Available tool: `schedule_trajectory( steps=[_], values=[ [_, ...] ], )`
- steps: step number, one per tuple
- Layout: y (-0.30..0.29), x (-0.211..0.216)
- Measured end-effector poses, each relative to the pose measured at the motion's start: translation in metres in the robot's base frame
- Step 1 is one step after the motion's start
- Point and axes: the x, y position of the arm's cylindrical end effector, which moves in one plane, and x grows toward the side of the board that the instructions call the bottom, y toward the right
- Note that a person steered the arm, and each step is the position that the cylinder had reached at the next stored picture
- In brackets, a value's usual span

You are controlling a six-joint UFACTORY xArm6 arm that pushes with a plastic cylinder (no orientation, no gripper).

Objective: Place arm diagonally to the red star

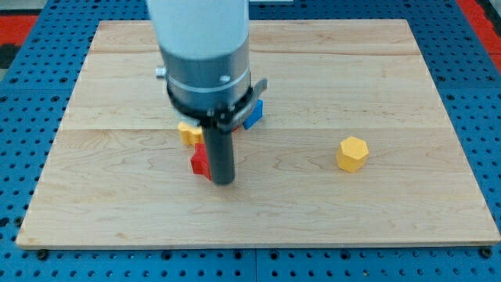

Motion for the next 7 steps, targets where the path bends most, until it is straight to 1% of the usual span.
schedule_trajectory(
  steps=[1,2,3,4,5,6,7],
  values=[
    [0.037,0.036],
    [0.003,0.067],
    [-0.084,0.026],
    [-0.06,0.014],
    [0.007,0.027],
    [0.011,0.056],
    [-0.015,0.066]
  ],
)
